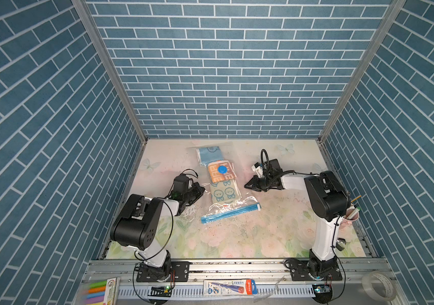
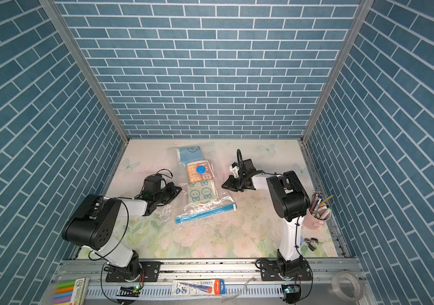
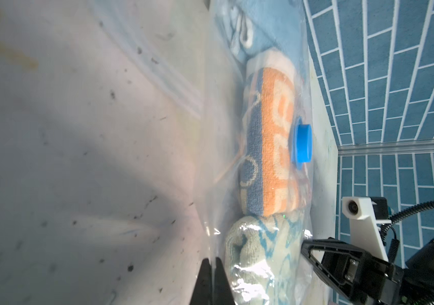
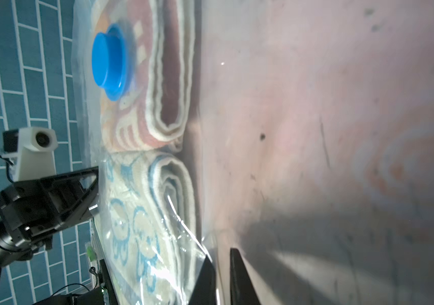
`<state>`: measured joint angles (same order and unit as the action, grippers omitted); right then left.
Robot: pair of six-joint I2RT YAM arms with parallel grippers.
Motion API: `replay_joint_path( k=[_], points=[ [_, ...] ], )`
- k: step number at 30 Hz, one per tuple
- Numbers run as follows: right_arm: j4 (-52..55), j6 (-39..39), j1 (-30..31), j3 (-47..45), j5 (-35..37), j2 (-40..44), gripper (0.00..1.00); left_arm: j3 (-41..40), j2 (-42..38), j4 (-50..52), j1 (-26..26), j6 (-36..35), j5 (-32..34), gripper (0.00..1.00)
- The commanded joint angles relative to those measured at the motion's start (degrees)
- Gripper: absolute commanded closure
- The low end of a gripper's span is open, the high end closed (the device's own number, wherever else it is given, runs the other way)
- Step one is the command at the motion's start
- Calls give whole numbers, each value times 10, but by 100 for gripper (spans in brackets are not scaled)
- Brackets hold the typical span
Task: Place the folded towel into the vacuum bag
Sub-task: Adjust the vacuum bag at the center of the board.
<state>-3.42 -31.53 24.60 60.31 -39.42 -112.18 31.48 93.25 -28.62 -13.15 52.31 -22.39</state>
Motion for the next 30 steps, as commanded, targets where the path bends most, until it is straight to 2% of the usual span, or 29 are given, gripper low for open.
replay_joint_path(
  k=[1,7,13,18,19,21,23,26,30],
  points=[
    [-25,-16,8,-40,21,56,100,23,-20,50,-10,-51,18,98],
    [-46,-42,23,-139,61,147,100,26,-26,52,-53,-44,21,98],
    [-5,-42,30,-229,137,234,100,-5,-40,38,-107,-20,28,98],
    [17,-55,31,-277,186,288,100,-33,-80,59,-123,-26,38,94],
    [23,-56,31,-282,198,298,100,-37,-90,64,-126,-29,40,92],
    [34,-57,31,-287,211,311,100,-41,-108,81,-128,-36,50,79],
    [48,-56,31,-284,217,318,98,-43,-131,99,-128,-43,64,61],
    [82,-53,31,-272,242,330,82,-26,-177,149,-127,-67,90,44],
    [133,-41,30,-253,298,374,62,12,-258,240,-125,-113,146,32]
  ],
)
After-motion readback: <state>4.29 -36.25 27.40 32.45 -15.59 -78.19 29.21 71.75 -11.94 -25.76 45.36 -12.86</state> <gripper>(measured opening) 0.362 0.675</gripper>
